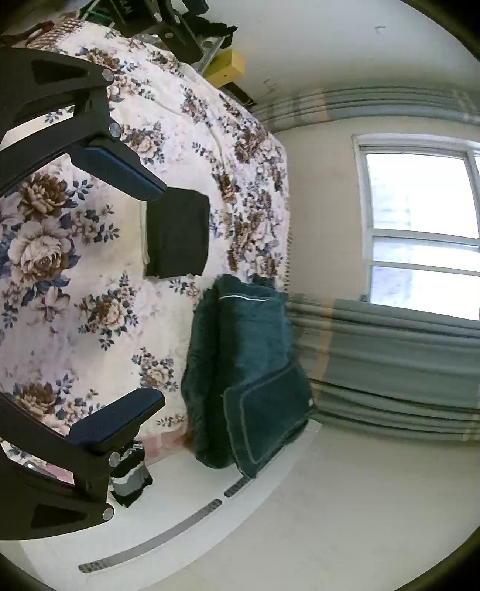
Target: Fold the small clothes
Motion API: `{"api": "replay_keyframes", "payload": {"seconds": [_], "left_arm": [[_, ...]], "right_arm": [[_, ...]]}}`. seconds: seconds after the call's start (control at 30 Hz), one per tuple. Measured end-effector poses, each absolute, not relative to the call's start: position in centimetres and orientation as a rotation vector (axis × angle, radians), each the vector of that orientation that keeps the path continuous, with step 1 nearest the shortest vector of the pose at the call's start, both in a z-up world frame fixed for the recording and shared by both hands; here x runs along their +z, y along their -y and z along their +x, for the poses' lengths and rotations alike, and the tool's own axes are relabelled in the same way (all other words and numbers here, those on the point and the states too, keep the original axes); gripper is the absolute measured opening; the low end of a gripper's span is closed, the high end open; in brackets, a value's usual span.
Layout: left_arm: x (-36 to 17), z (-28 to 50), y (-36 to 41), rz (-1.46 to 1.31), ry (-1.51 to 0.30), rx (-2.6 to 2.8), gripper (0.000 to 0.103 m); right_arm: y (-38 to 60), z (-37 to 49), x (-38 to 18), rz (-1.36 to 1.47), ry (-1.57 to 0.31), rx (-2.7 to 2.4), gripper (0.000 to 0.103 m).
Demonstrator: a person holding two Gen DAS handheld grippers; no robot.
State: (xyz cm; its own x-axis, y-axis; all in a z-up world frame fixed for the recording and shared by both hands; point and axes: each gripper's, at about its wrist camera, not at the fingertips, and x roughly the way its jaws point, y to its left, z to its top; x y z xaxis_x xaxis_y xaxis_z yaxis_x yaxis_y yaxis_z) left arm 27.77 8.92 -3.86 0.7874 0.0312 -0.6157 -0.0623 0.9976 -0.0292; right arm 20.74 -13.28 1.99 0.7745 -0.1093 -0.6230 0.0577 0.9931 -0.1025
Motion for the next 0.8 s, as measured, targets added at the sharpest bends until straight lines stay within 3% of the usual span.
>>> {"api": "replay_keyframes", "payload": {"seconds": [0.27, 0.8], "left_arm": [[-2.5, 25.0, -8.5, -0.054, -0.633, 0.061, 0.103], [-1.4, 23.3, -8.1, -0.038, -0.588, 0.087, 0.103]], "right_arm": [[13.7, 16.1, 5.6, -0.085, -0.629, -0.061, 0.103], [14.1, 14.9, 7.2, -0.077, -0.605, -0.009, 0.103]]}}
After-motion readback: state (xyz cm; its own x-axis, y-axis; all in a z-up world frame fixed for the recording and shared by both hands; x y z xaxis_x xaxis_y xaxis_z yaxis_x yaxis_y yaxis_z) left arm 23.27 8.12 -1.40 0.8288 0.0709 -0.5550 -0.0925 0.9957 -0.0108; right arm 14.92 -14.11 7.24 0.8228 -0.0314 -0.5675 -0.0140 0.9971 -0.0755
